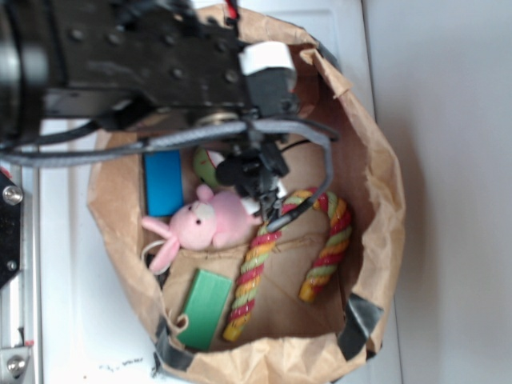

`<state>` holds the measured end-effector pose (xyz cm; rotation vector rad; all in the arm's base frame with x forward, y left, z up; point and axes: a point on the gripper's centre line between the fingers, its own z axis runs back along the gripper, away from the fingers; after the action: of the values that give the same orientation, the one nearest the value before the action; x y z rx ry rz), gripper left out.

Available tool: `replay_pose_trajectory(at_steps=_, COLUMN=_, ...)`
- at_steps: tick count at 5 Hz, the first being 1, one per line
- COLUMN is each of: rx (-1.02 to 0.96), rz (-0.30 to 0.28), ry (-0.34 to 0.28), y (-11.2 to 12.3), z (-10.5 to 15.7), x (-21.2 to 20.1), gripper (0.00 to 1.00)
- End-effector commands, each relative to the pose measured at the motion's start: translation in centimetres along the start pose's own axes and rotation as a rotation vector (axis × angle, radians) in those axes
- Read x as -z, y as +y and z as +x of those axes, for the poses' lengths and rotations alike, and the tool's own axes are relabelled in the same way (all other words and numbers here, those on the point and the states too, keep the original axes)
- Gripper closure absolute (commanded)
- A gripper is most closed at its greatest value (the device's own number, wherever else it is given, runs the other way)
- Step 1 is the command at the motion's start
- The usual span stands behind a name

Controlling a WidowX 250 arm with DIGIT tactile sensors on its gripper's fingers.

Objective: Grab the green animal.

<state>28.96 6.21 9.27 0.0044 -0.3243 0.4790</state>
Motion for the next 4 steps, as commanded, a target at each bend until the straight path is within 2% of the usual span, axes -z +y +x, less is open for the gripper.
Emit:
replay_pose_trajectory(at_steps=1, rx=-0.018, rz=0.016, ry=-0.072, y=0.4, z=1.4, x=-0.7, gripper=0.00)
replay_pose_trajectory(at_steps=3, rx=-0.082, rz=0.065, ry=-0.066, y=0.7, z=2.1, x=0.8, gripper=0.00)
replay_pose_trajectory(at_steps=4, rx=-0.087, rz=0.073, ry=-0.093, y=0.9, z=1.8, x=0.9, gripper=0.00)
